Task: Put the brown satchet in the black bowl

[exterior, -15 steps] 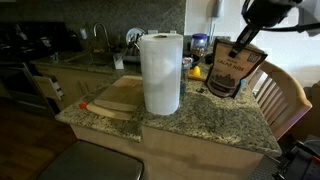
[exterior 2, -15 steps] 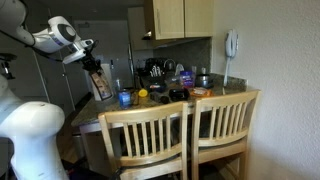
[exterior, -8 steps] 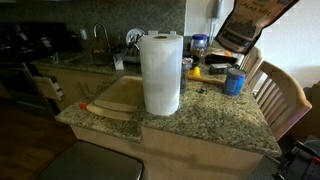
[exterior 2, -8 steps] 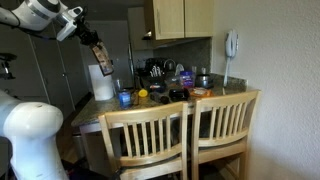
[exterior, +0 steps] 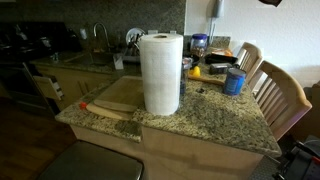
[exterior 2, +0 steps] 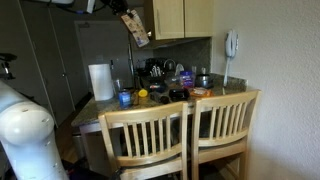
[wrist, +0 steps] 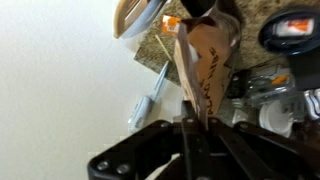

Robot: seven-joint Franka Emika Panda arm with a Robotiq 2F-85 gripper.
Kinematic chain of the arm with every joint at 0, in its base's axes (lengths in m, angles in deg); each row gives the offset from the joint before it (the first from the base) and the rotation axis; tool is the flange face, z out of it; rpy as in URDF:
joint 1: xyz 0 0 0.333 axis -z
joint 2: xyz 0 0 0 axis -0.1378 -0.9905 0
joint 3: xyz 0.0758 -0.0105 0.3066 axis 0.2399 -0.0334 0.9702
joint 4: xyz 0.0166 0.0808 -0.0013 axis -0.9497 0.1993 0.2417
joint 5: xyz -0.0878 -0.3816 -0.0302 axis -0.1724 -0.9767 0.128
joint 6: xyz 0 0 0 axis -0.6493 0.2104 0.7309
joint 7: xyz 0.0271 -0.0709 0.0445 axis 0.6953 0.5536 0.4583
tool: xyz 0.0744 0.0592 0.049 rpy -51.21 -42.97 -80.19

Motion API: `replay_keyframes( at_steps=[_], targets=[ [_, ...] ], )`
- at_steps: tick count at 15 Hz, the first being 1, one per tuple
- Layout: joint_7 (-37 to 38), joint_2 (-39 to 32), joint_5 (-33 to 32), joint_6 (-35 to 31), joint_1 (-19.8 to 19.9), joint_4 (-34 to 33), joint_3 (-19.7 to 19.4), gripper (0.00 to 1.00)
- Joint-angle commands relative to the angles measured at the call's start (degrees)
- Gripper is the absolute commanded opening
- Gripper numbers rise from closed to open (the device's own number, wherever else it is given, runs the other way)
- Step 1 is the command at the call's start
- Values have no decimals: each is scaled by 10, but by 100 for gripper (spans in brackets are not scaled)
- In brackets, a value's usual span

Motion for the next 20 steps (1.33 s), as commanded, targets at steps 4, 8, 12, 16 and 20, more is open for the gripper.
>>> replay_keyframes(
  at_steps=[4, 8, 12, 16, 20],
  targets=[
    [13, -203, -52, -74, 30, -205, -74, 1],
    [-99, -114, 86, -143, -16, -40, -117, 1],
    [-136, -161, 135, -140, -19, -71, -131, 1],
    [-90, -263, 96, -133, 14, -208, -151, 1],
    [-95, -362, 113, -113, 20, -330, -185, 1]
  ],
)
